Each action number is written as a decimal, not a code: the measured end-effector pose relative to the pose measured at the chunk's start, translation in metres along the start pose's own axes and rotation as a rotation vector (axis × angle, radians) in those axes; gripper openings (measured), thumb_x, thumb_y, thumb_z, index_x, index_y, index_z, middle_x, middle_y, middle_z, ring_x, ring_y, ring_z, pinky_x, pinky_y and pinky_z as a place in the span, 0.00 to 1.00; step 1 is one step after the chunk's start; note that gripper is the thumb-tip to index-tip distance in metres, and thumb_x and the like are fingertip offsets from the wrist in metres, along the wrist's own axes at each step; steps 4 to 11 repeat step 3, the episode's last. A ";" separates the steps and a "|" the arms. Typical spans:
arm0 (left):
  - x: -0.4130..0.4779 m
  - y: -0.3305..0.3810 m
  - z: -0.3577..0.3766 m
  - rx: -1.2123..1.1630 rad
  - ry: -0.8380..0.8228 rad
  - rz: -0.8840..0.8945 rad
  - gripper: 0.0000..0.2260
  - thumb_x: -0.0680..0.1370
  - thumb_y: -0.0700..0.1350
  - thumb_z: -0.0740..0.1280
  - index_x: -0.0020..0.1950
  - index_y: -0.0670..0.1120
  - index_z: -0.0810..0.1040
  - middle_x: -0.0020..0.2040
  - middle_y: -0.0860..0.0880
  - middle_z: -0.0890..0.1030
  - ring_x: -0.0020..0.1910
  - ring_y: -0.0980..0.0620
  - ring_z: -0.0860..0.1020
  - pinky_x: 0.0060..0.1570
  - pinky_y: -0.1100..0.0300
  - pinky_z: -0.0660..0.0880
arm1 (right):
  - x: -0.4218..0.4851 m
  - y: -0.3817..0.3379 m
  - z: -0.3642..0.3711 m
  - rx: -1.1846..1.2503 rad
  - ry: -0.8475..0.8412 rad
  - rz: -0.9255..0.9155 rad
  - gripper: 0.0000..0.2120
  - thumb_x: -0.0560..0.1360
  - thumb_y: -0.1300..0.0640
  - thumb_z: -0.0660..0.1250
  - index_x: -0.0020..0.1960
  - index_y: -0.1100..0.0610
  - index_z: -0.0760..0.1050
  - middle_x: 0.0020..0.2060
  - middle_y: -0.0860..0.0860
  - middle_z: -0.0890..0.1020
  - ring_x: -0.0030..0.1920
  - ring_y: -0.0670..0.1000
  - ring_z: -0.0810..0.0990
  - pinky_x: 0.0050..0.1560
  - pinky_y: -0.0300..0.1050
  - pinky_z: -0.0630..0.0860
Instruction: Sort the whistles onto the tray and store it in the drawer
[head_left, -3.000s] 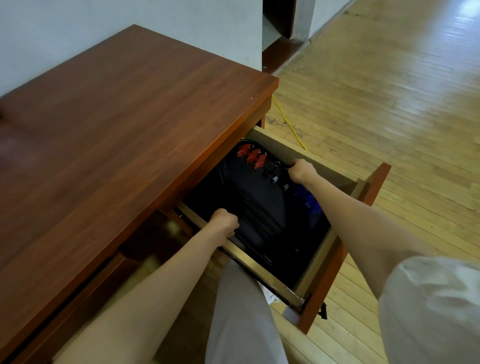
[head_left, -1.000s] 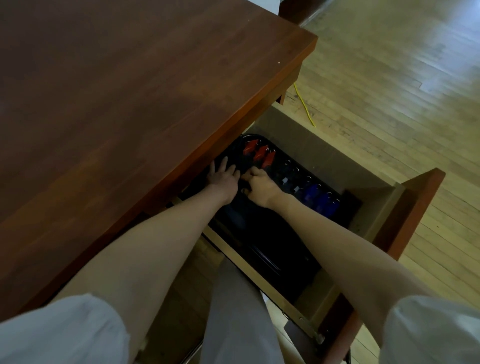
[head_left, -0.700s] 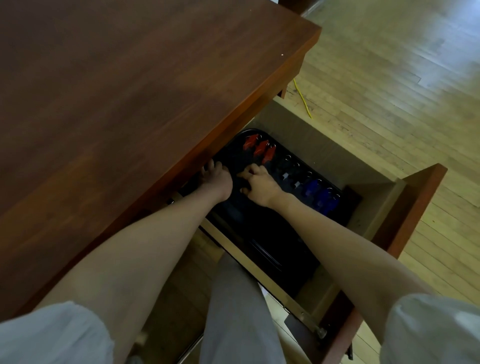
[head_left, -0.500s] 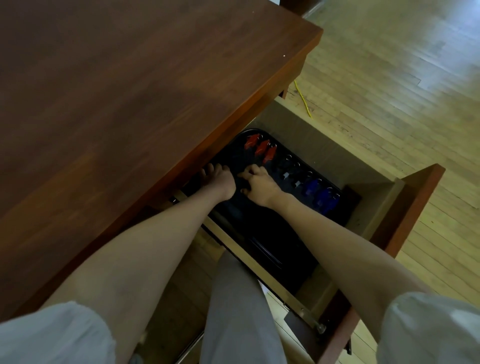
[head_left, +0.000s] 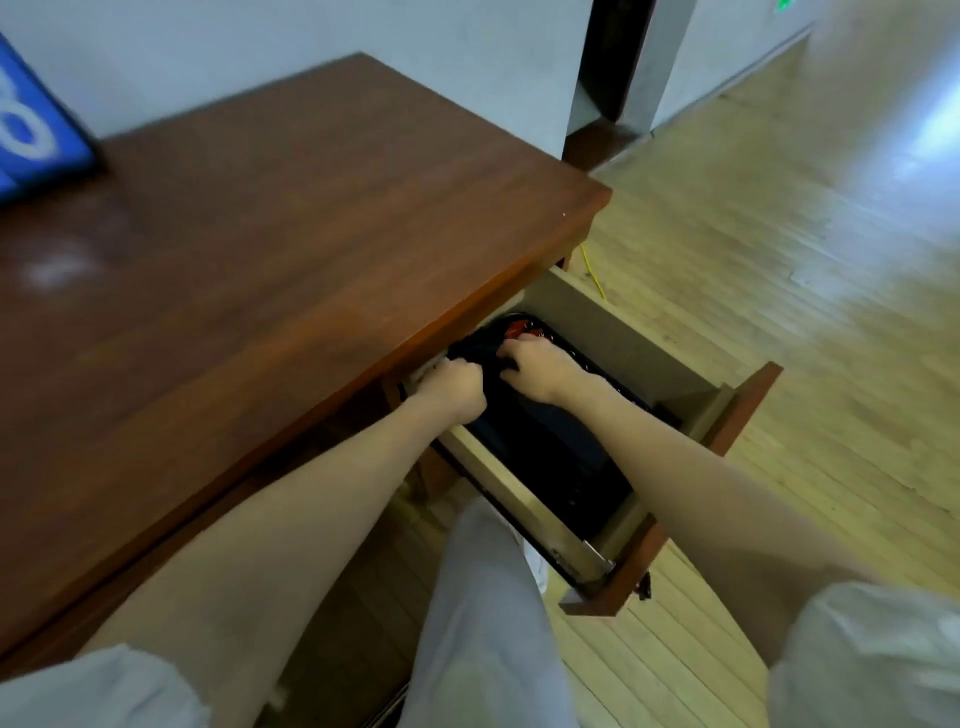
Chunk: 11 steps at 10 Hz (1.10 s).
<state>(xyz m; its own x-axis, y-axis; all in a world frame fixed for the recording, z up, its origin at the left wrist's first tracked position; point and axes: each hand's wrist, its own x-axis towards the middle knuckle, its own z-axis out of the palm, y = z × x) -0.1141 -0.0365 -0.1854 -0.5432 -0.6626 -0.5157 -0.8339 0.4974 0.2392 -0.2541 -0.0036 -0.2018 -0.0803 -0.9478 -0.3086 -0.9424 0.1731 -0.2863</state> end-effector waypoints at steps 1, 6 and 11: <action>-0.052 -0.009 -0.014 -0.064 0.033 -0.001 0.15 0.80 0.40 0.57 0.66 0.43 0.70 0.64 0.41 0.73 0.56 0.43 0.76 0.46 0.54 0.75 | -0.031 -0.035 -0.029 -0.073 -0.021 -0.061 0.20 0.79 0.54 0.62 0.69 0.57 0.69 0.65 0.57 0.72 0.63 0.59 0.73 0.61 0.52 0.73; -0.157 -0.051 -0.043 -0.069 0.313 -0.046 0.15 0.80 0.44 0.59 0.67 0.46 0.72 0.62 0.46 0.76 0.58 0.44 0.76 0.55 0.51 0.76 | -0.080 -0.125 -0.080 -0.182 0.070 -0.240 0.18 0.79 0.53 0.60 0.68 0.56 0.69 0.64 0.56 0.74 0.61 0.57 0.75 0.56 0.50 0.74; -0.157 -0.051 -0.043 -0.069 0.313 -0.046 0.15 0.80 0.44 0.59 0.67 0.46 0.72 0.62 0.46 0.76 0.58 0.44 0.76 0.55 0.51 0.76 | -0.080 -0.125 -0.080 -0.182 0.070 -0.240 0.18 0.79 0.53 0.60 0.68 0.56 0.69 0.64 0.56 0.74 0.61 0.57 0.75 0.56 0.50 0.74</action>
